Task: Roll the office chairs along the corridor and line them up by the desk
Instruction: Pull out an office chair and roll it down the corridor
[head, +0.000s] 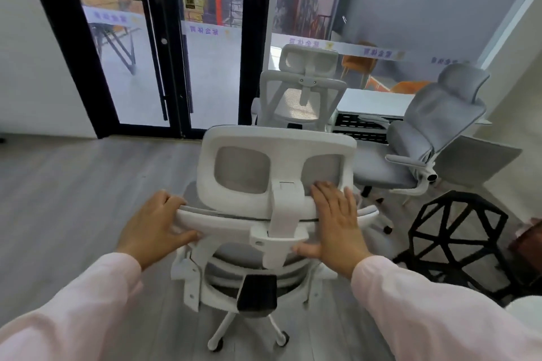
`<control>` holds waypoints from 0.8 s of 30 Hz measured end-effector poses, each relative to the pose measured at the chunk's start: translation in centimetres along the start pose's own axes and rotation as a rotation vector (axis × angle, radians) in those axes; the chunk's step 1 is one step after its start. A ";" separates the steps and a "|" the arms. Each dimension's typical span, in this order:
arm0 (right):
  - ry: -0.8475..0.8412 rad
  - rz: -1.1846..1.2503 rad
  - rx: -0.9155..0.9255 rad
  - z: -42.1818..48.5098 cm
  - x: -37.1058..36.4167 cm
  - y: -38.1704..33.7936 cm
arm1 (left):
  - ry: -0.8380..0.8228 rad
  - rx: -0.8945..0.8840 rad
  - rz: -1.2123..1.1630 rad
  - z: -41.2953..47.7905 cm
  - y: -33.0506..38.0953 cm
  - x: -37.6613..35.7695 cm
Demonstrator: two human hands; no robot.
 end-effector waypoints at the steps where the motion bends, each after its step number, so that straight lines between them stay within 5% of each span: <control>1: 0.014 -0.001 0.009 -0.4 -0.2 -1.0 | 0.008 0.009 -0.001 -0.8 -0.6 0.5; 11: 0.095 0.062 0.247 -1.9 -0.6 -8.2 | 0.177 0.238 0.021 -10.6 -3.3 4.6; 24: -0.050 0.191 0.699 -3.2 -0.5 -19.6 | 0.307 0.654 0.272 -26.3 -1.8 8.7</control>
Point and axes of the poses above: each hand's wrist, its own z-axis towards the middle knuckle, its own x-axis out of the back of the hand, y = z × x, the point moved 10 cm from there along z, towards the middle knuckle, and after that the axes turned 12 degrees about -x, right-handed, at the moved point
